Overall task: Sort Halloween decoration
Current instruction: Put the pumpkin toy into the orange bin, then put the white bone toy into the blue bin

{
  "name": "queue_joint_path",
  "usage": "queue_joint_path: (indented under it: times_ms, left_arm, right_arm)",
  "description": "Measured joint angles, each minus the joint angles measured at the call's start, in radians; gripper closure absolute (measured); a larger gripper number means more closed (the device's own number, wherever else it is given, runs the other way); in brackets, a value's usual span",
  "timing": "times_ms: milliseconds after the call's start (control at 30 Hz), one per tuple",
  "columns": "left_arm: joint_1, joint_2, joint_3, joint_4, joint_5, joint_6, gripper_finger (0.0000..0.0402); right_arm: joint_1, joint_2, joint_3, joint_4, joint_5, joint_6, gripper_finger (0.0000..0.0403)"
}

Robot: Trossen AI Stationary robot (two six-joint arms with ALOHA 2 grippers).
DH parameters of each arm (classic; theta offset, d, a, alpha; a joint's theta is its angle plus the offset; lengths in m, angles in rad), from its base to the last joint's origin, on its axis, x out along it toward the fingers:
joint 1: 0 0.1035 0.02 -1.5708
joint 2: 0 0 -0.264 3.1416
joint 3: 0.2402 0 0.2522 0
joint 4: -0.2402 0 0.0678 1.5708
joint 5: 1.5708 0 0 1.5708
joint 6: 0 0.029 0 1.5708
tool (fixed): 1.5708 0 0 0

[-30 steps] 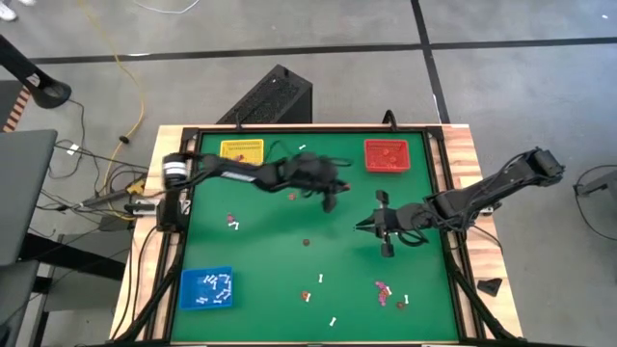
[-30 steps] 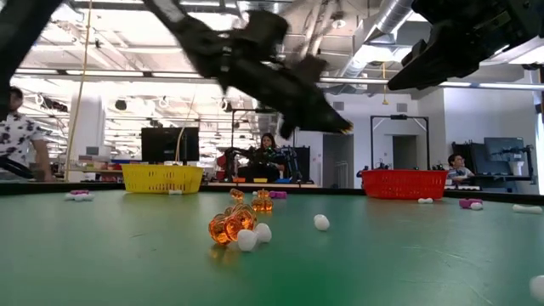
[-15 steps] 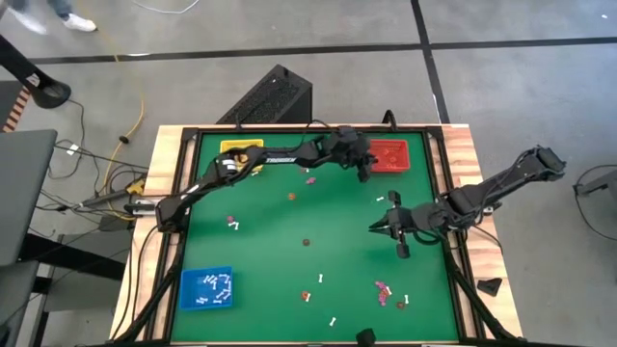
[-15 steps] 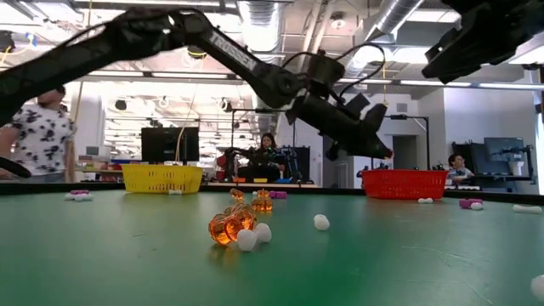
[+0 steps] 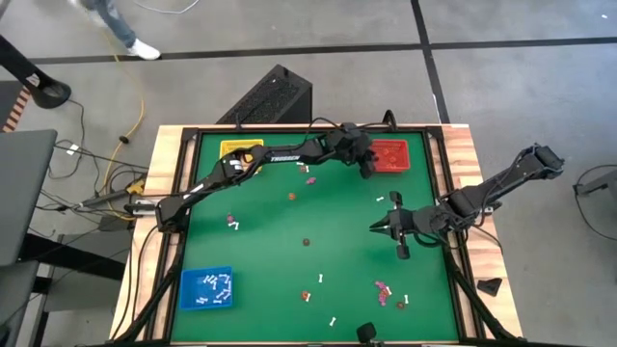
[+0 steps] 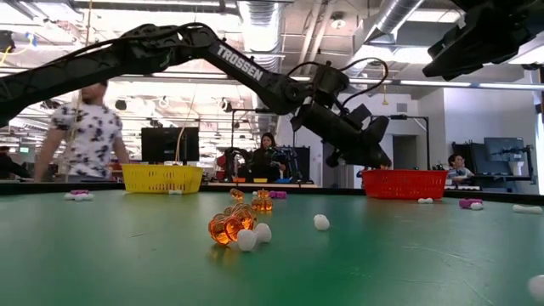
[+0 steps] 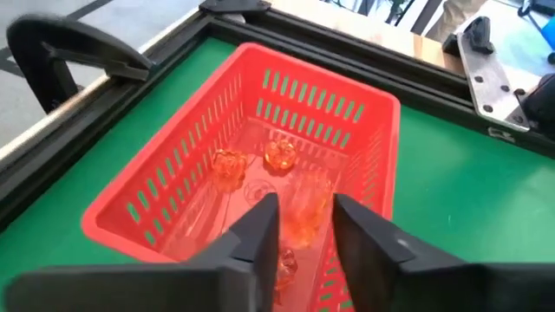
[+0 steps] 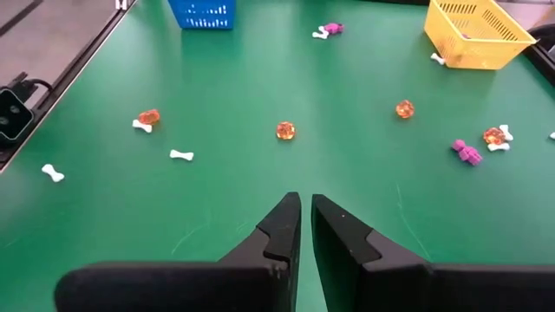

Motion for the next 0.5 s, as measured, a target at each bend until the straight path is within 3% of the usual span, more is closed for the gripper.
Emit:
queue_joint_path:
  times_ms: [233,367,500]
  left_arm:
    - [0.0,-0.001,0.0,-0.003,0.002,-0.012,0.0238]
    - [0.0,-0.026,0.0,-0.029,0.029,0.018,0.0232]
    - [0.0,-0.118,-0.001,-0.175,0.009,0.09,0.0233]
  right_arm:
    - [0.0,0.0,0.0,0.004,0.001,0.006,0.034]
    - [0.0,0.0,0.0,0.005,0.001,0.007,0.034]
    - [0.0,0.0,0.0,0.001,0.001,0.019,0.034]
